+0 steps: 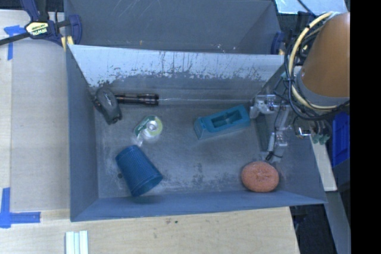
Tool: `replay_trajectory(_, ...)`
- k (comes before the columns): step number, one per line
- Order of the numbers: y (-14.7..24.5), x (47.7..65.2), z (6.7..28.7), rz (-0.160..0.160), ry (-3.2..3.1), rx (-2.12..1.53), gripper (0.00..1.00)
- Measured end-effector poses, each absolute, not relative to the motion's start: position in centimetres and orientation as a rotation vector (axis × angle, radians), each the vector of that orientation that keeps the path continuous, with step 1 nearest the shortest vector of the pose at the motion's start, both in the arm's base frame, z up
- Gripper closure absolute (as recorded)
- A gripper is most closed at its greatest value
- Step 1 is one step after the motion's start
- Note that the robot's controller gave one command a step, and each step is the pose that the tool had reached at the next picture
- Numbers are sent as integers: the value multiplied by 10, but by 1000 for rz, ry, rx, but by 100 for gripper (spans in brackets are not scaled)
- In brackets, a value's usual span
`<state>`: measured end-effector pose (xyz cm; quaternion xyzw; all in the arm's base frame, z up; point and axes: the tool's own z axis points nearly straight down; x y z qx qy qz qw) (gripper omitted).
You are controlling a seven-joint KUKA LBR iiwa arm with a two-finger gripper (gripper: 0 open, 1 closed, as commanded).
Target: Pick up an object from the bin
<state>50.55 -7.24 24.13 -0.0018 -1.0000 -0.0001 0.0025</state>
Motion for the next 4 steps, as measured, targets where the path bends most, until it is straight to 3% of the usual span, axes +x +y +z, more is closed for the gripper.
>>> replay_trajectory(1, -72, 507, 246, 1, -3145, -1, 0)
replay_trajectory(2, -111, 488, 99, 4, -3142, 203, 0)
replay_trajectory(3, -119, 485, 162, 3, -3160, -157, 0)
replay_trajectory(4, -129, 486, 109, 0, -3126, 316, 0)
